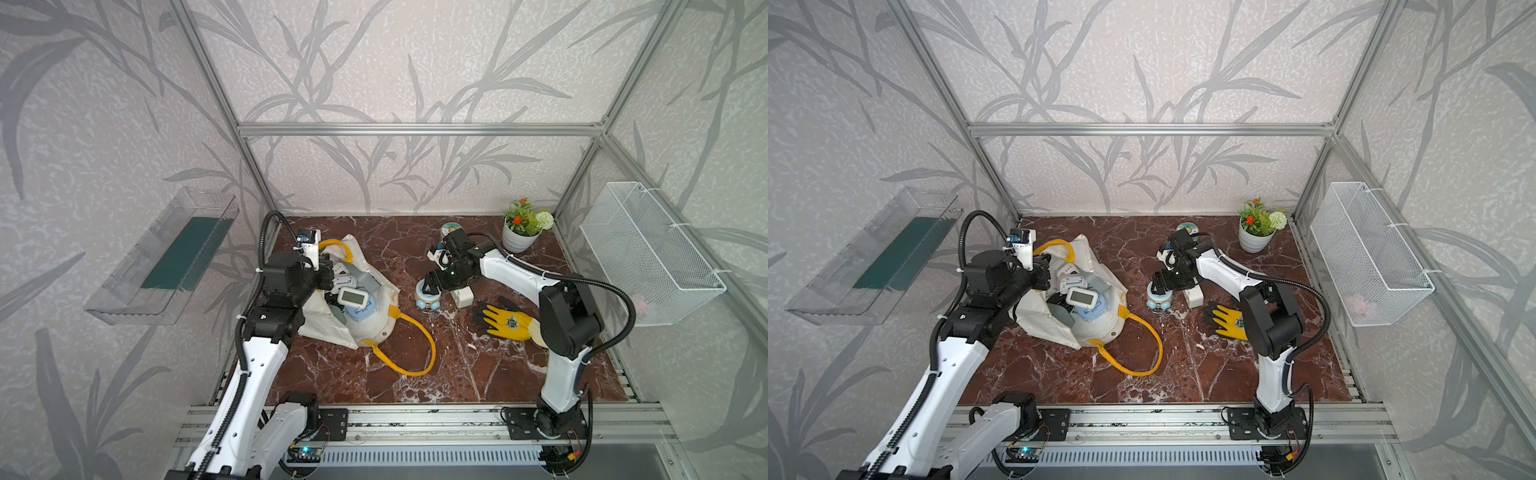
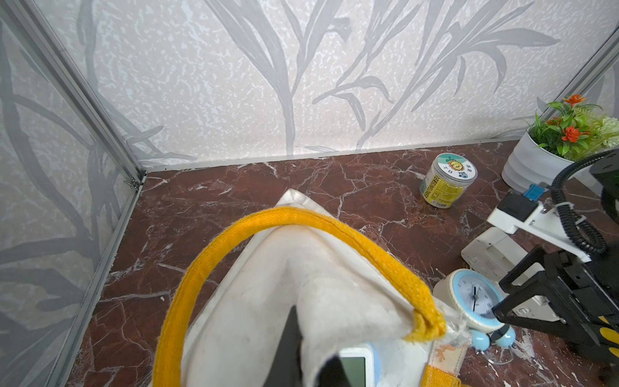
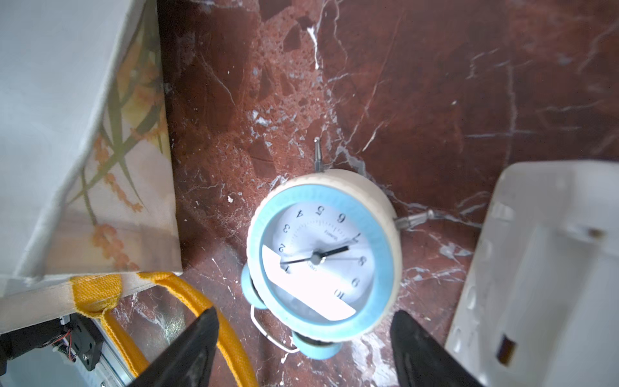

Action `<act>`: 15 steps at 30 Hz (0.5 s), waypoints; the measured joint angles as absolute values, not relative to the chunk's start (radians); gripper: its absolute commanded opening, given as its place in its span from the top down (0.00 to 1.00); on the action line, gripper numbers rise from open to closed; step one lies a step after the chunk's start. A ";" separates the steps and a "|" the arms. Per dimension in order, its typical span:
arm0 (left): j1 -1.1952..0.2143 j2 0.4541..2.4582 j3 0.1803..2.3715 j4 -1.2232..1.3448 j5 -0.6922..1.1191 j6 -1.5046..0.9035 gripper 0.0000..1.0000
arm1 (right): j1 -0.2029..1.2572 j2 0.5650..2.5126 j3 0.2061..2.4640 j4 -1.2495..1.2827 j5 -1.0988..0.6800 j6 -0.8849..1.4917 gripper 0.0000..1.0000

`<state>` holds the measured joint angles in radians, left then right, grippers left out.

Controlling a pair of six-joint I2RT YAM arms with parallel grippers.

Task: Take the alarm clock out of the canvas bag
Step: Place the alarm at the center of the board, then pick up the alarm from the canvas bag.

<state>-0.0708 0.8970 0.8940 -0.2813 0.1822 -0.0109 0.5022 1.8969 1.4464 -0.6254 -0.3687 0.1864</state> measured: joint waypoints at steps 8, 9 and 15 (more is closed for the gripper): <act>-0.071 0.892 0.892 -0.286 0.183 -0.015 1.00 | 0.502 1.694 1.334 -0.542 -0.317 0.202 0.18; -0.071 0.892 0.893 -0.286 0.183 -0.017 1.00 | 0.502 1.667 1.311 -0.525 -0.318 0.206 0.18; -0.071 0.892 0.892 -0.286 0.184 -0.020 1.00 | 0.547 1.494 1.129 -0.369 -0.331 0.212 0.18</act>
